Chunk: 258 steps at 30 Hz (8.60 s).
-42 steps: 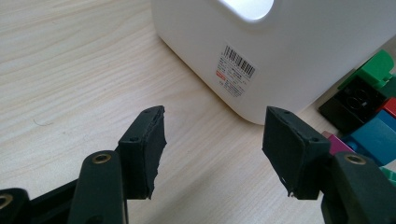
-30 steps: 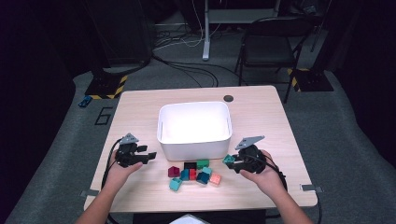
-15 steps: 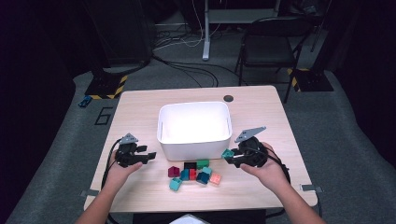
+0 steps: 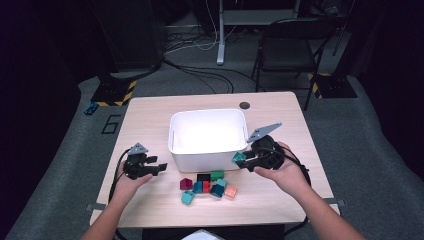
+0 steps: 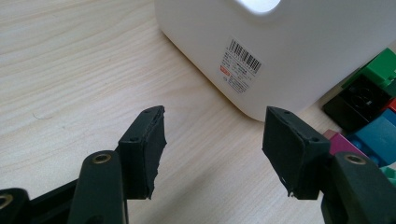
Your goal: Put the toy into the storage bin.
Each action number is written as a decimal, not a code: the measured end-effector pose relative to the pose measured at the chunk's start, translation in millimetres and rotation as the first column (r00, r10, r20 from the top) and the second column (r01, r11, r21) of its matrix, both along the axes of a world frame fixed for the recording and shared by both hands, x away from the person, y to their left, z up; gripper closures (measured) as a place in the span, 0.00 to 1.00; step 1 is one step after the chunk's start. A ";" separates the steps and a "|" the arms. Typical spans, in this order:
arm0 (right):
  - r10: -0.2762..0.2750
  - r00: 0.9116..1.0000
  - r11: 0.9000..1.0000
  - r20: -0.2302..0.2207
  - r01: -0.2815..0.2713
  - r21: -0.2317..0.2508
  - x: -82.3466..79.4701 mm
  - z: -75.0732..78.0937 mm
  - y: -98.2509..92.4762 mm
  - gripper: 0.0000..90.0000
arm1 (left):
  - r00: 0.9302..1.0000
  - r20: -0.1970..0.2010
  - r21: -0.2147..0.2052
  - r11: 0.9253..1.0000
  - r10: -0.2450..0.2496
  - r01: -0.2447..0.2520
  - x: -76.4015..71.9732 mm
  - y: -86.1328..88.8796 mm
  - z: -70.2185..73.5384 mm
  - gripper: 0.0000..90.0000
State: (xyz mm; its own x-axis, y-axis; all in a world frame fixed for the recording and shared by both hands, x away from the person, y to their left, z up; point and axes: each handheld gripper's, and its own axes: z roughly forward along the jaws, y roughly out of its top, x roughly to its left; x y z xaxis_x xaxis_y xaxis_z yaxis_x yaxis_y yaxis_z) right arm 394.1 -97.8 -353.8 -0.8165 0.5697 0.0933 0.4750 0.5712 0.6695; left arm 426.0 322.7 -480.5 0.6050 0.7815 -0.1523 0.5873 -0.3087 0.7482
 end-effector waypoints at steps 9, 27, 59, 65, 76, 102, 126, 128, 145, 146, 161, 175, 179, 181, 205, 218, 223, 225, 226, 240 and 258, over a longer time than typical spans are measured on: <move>0.008 1.000 1.000 0.014 -0.008 0.000 6.4 14.4 1.8 0.65 | 1.000 0.000 0.001 1.000 -0.002 0.002 0.2 0.2 -0.3 0.43; 0.022 0.998 1.000 0.051 -0.022 -0.010 26.1 32.3 25.3 0.65 | 1.000 0.000 0.004 1.000 -0.005 0.005 0.6 0.9 -1.1 0.43; 0.032 0.999 0.999 0.040 -0.030 -0.033 90.7 21.4 97.4 0.65 | 1.000 -0.004 0.010 1.000 -0.015 0.015 2.1 2.7 -3.5 0.43; 0.038 0.999 0.999 0.036 -0.037 -0.030 102.2 13.4 115.0 0.65 | 1.000 -0.002 0.008 1.000 -0.014 0.014 2.7 2.9 -4.7 0.43; 0.033 0.999 0.998 0.029 -0.031 -0.057 127.5 -5.1 140.6 0.65 | 1.000 -0.005 0.004 1.000 -0.010 0.010 2.8 4.1 -5.4 0.43; 0.055 0.998 0.993 0.001 -0.055 -0.106 136.8 -23.2 161.8 0.57 | 1.000 -0.004 0.003 1.000 -0.010 0.010 3.5 5.7 -6.3 0.43; 0.067 0.995 0.997 0.079 -0.064 -0.038 72.8 21.1 78.1 0.58 | 1.000 -0.008 0.013 1.000 -0.004 0.004 2.4 4.0 -7.0 0.43; 0.071 0.994 0.997 0.078 -0.069 -0.030 67.3 21.0 75.9 0.58 | 1.000 -0.006 0.010 1.000 -0.001 0.001 2.2 3.7 -7.2 0.43; 0.094 0.990 0.995 0.104 -0.096 0.022 27.3 14.6 53.6 0.60 | 1.000 -0.014 0.012 1.000 -0.004 0.004 2.3 4.0 -7.6 0.43; 0.096 0.990 0.995 0.104 -0.098 0.023 25.9 12.7 53.3 0.60 | 1.000 -0.017 0.012 1.000 -0.001 0.001 2.2 3.9 -7.7 0.43; 0.070 0.995 0.996 0.072 -0.074 0.051 8.4 -36.8 44.3 0.59 | 1.000 -0.021 0.010 1.000 -0.003 0.003 2.5 4.4 -8.2 0.43; 0.032 0.999 0.999 0.019 -0.033 0.030 6.4 -92.1 45.3 0.55 | 1.000 -0.022 0.012 1.000 -0.002 0.002 2.6 4.6 -8.6 0.43; 0.025 1.000 1.000 0.012 -0.025 0.017 7.1 -101.3 47.7 0.51 | 1.000 -0.020 0.014 1.000 -0.002 0.002 2.8 5.1 -8.4 0.43; 0.018 1.000 1.000 0.009 -0.018 0.015 7.3 -106.1 49.2 0.49 | 1.000 -0.021 0.015 1.000 -0.002 0.003 2.8 5.1 -8.5 0.43; -0.001 0.999 1.000 -0.043 0.001 -0.008 14.6 -136.3 59.8 0.34 | 1.000 -0.021 0.022 1.000 0.001 -0.001 2.4 4.0 -8.9 0.43; 0.042 0.995 0.999 -0.085 -0.040 0.022 10.5 -139.0 71.1 0.35 | 1.000 -0.021 0.024 1.000 0.002 -0.001 2.5 4.1 -8.8 0.43; 0.075 0.993 0.997 -0.092 -0.073 0.026 3.7 -139.9 81.6 0.36 | 1.000 -0.019 0.025 1.000 -0.003 0.004 2.6 4.4 -8.6 0.43; 0.094 0.992 0.995 -0.088 -0.092 0.028 2.4 -140.9 84.7 0.37 | 1.000 -0.015 0.022 1.000 0.000 0.000 2.5 4.2 -9.0 0.43; 0.097 0.991 0.995 -0.093 -0.095 0.028 1.5 -141.1 86.0 0.37 | 1.000 -0.013 0.021 1.000 -0.001 0.001 2.7 4.3 -9.2 0.43; 0.039 0.998 0.999 -0.042 -0.038 0.039 5.0 -135.2 78.0 0.37 | 1.000 -0.011 0.021 1.000 0.002 -0.002 2.1 4.0 -8.7 0.43; 0.040 0.997 0.999 -0.061 -0.039 0.013 1.5 -142.5 68.3 0.47 | 1.000 -0.010 0.029 1.000 -0.007 0.008 0.7 2.0 -7.3 0.44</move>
State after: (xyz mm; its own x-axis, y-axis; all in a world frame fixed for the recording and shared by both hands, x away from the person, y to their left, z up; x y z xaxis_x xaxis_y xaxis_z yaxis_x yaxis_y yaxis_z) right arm 395.6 -29.5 -496.2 -0.8311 0.5355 0.1500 0.4921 0.5825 0.6469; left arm 426.6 324.7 -487.7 0.6093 0.7812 -0.1360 0.5925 -0.3346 0.7327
